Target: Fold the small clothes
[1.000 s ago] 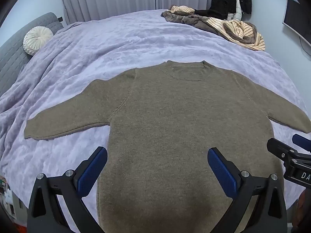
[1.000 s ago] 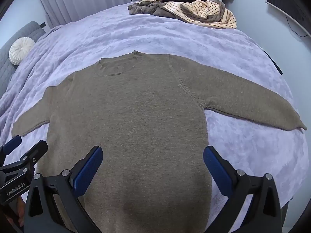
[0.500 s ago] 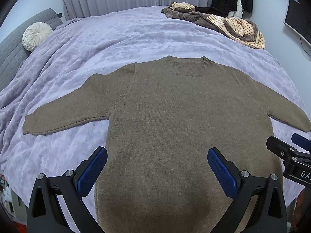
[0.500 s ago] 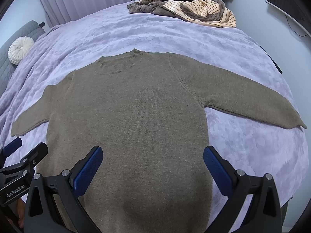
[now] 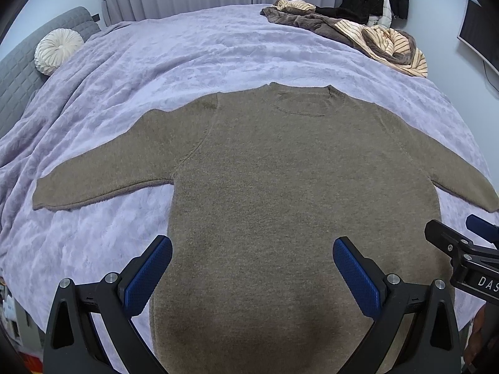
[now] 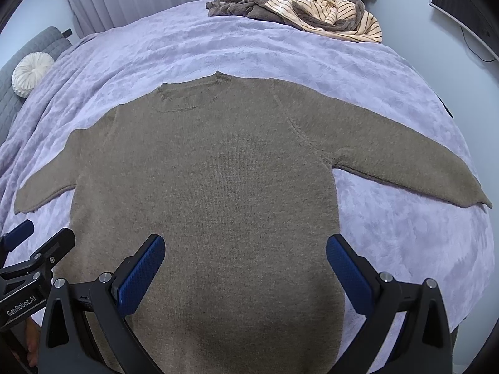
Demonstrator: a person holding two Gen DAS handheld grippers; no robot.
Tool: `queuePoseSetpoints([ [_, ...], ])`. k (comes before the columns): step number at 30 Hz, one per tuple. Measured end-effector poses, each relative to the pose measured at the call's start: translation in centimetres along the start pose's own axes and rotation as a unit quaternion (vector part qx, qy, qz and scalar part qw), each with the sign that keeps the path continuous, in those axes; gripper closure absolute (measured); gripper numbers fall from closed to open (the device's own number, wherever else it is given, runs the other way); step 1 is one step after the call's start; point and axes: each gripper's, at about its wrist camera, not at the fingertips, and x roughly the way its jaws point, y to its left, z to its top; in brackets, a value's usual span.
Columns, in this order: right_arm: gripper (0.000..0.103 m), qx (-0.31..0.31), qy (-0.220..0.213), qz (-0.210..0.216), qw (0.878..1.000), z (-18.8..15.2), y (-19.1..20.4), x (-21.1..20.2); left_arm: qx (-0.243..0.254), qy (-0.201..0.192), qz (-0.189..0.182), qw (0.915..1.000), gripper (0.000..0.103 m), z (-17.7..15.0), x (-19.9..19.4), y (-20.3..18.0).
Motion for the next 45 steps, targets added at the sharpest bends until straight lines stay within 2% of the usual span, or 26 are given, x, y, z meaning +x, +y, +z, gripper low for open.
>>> queuePoseSetpoints([
  [45, 0.000, 0.000, 0.008, -0.001, 1.000, -0.03, 0.19, 0.93, -0.004, 0.012, -0.017, 0.9998, 0.000, -0.10, 0.80, 0.17],
])
